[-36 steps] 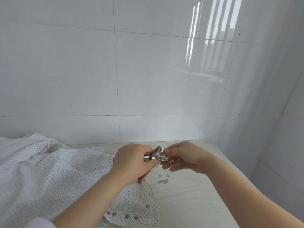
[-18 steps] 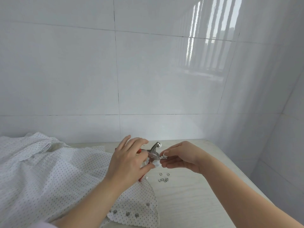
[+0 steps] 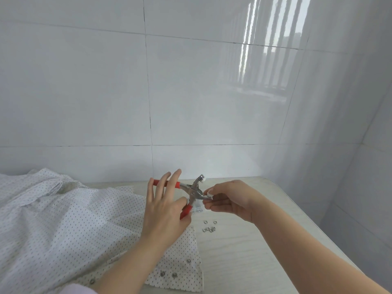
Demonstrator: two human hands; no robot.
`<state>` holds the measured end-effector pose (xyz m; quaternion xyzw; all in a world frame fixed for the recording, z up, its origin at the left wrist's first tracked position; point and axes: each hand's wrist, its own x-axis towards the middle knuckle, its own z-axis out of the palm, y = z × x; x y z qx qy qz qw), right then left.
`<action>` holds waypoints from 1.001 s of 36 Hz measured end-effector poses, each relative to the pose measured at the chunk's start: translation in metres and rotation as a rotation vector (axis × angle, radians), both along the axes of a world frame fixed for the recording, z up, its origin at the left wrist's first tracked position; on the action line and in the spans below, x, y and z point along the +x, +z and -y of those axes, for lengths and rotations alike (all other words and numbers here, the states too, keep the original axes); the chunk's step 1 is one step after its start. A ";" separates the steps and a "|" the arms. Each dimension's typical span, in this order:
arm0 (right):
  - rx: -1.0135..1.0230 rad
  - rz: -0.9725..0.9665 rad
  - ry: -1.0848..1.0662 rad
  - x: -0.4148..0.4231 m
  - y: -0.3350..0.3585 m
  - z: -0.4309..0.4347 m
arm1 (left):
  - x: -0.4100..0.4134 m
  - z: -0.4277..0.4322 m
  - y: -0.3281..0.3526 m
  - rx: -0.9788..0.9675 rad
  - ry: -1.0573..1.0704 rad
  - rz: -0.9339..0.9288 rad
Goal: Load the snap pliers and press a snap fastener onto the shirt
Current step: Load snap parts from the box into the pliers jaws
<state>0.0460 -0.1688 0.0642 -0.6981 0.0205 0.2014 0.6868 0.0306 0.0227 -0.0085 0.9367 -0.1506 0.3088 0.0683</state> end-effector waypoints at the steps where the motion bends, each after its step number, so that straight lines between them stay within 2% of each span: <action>1: 0.015 -0.003 -0.011 0.000 0.001 0.001 | 0.002 -0.001 0.002 0.002 -0.013 0.011; 9: 0.072 -0.004 -0.068 0.003 0.013 0.006 | 0.005 0.005 0.031 -0.060 -0.148 -0.035; 12: 0.104 0.001 -0.096 0.003 0.013 0.006 | 0.007 0.008 0.043 -0.127 -0.203 -0.211; 23: 0.039 -0.024 -0.079 -0.003 -0.004 0.005 | 0.000 0.003 0.061 -0.122 -0.220 -0.721; 28: -0.213 0.081 -0.172 -0.003 -0.021 0.013 | 0.000 -0.006 0.057 -0.167 -0.215 -0.962; 36: -0.801 0.315 -0.101 0.000 -0.058 0.016 | 0.006 -0.011 0.060 -0.250 -0.243 -1.037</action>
